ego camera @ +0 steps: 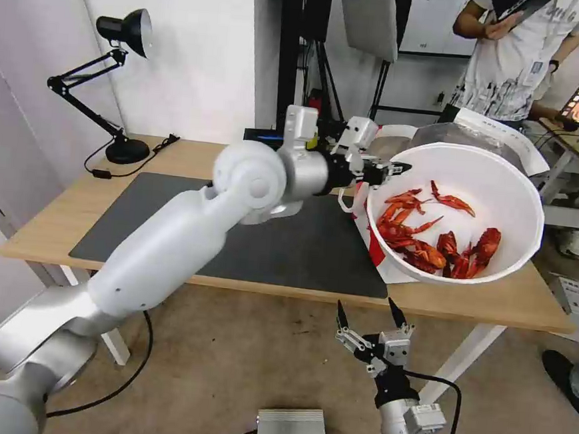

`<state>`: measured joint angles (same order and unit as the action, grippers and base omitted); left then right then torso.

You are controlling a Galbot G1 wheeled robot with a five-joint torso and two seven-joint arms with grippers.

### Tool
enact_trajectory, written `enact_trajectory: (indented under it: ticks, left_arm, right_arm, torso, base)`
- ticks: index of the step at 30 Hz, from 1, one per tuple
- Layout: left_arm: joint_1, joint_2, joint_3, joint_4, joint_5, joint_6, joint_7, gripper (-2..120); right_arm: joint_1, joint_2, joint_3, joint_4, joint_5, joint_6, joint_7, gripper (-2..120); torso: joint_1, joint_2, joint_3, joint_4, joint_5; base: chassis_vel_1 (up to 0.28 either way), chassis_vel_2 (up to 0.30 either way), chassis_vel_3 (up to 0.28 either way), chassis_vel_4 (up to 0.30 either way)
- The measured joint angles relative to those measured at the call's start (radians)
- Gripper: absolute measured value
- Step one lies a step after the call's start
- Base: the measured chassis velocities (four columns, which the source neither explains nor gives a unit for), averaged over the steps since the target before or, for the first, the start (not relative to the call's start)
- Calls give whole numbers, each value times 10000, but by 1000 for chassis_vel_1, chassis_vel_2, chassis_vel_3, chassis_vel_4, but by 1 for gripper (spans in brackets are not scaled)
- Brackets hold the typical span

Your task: Pick up the trash from the table and place it into the takeout bag.

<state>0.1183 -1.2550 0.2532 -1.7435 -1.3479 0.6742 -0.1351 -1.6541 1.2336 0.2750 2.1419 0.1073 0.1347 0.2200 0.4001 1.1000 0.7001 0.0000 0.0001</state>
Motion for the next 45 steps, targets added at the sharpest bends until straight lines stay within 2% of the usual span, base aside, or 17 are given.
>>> enact_trajectory:
  ticks: [9, 12, 15, 16, 19, 24, 27, 32, 40, 44, 45]
  left_arm:
    - [-675, -845, 251, 668, -215, -86, -243, 0]
    - [-1120, -1120, 372, 1069, -258, -123, -248, 0]
    - [-1774, -1754, 484, 1745, -294, -155, -304, 0]
    - [-1774, -1754, 484, 1745, -294, -155, -304, 0]
    - [-2016, -2550, 503, 2343, -271, -213, -541, 0]
    - [-2050, -3073, 556, 2826, -120, -328, -740, 0]
    - [-2125, -3396, 571, 3426, -8, -494, -987, 0]
    - [-2189, -3437, 584, 3758, 58, -693, -1237, 0]
    - [-2311, -3426, 577, 3991, -308, -1210, -2223, 0]
    - [-2512, -3424, 591, 4216, -750, -1681, -2990, 0]
    - [-2512, -3424, 591, 4216, -750, -1681, -2990, 0]
  right_arm:
    - [0, 0, 0, 0, 0, 0, 0, 100]
    - [0, 0, 1, 0, 0, 1, 0, 100]
    - [0, 0, 0, 0, 0, 0, 0, 100]
    - [0, 0, 0, 0, 0, 0, 0, 100]
    - [0, 0, 0, 0, 0, 0, 0, 100]
    - [0, 0, 0, 0, 0, 0, 0, 100]
    - [0, 0, 0, 0, 0, 0, 0, 100]
    - [0, 1, 0, 0, 0, 0, 0, 100]
    - [0, 1, 1, 0, 0, 0, 0, 100]
    - [0, 0, 0, 0, 0, 0, 0, 100]
    - [0, 0, 0, 0, 0, 0, 0, 100]
  torso:
    - [-1, 0, -1, 0, 0]
    - [0, 0, -1, 0, 0]
    - [0, 0, -1, 0, 1]
    - [0, 0, -1, 0, 1]
    - [0, 0, -2, -3, 2]
    - [-1, 0, -1, -3, 3]
    - [0, 0, -1, -2, 1]
    - [0, -1, -1, 0, 0]
    - [-1, -1, -1, 0, -1]
    - [-1, 0, -1, 0, -1]
    - [-1, 0, -1, 0, -1]
  base:
    - [0, 0, 0, 0]
    - [0, 0, 0, 0]
    - [0, 0, 0, 0]
    - [0, 0, 0, 0]
    - [0, 0, 0, 0]
    - [0, 0, 0, 0]
    - [0, 0, 0, 0]
    - [0, 0, 0, 0]
    - [0, 0, 0, 0]
    - [0, 0, 0, 0]
    - [0, 0, 0, 0]
